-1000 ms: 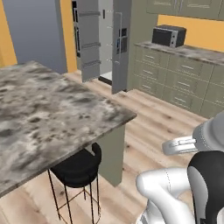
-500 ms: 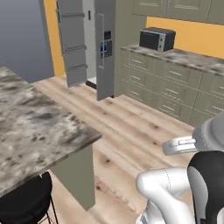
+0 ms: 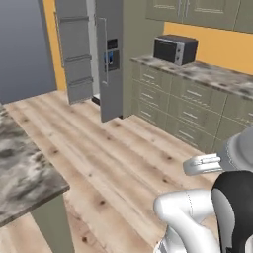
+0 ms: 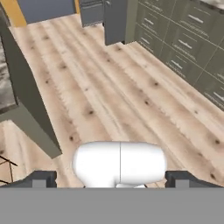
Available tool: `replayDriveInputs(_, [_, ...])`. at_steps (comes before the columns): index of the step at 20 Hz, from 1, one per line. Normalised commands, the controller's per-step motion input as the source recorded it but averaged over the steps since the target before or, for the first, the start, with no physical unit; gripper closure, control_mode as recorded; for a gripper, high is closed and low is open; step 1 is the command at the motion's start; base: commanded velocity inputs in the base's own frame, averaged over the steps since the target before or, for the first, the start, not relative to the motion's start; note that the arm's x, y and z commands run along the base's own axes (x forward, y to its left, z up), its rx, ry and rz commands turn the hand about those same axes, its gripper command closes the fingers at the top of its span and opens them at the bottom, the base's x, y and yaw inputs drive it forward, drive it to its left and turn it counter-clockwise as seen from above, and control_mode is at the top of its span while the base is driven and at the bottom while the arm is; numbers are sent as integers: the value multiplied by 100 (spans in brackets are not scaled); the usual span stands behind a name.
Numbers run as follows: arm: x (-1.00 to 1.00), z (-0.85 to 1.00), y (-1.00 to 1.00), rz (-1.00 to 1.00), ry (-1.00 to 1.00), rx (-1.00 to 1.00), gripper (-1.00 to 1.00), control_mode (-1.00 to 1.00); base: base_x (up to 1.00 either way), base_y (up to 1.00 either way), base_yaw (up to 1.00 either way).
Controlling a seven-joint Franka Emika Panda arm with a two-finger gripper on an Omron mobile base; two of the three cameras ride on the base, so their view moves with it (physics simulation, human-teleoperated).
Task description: Open the fridge, grab two sodas, and place both sodas inside the bowl with ice on the dining counter.
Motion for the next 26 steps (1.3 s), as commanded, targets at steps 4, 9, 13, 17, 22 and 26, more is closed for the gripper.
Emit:
replayDriveInputs(4, [0, 0, 0, 0, 0, 0, -100, 100, 100, -69, 24])
replayDriveInputs(9, [0, 0, 0, 0, 0, 0, -100, 100, 100, -55, 27])
replayDriveInputs(13, [0, 0, 0, 0, 0, 0, -100, 100, 100, -22, 28])
replayDriveInputs(17, [0, 0, 0, 0, 0, 0, -100, 100, 100, 0, 17])
replayDriveInputs(22, [0, 0, 0, 0, 0, 0, -100, 100, 100, 8, 11])
replayDriveInputs(26, [0, 0, 0, 0, 0, 0, -100, 100, 100, 17, 4])
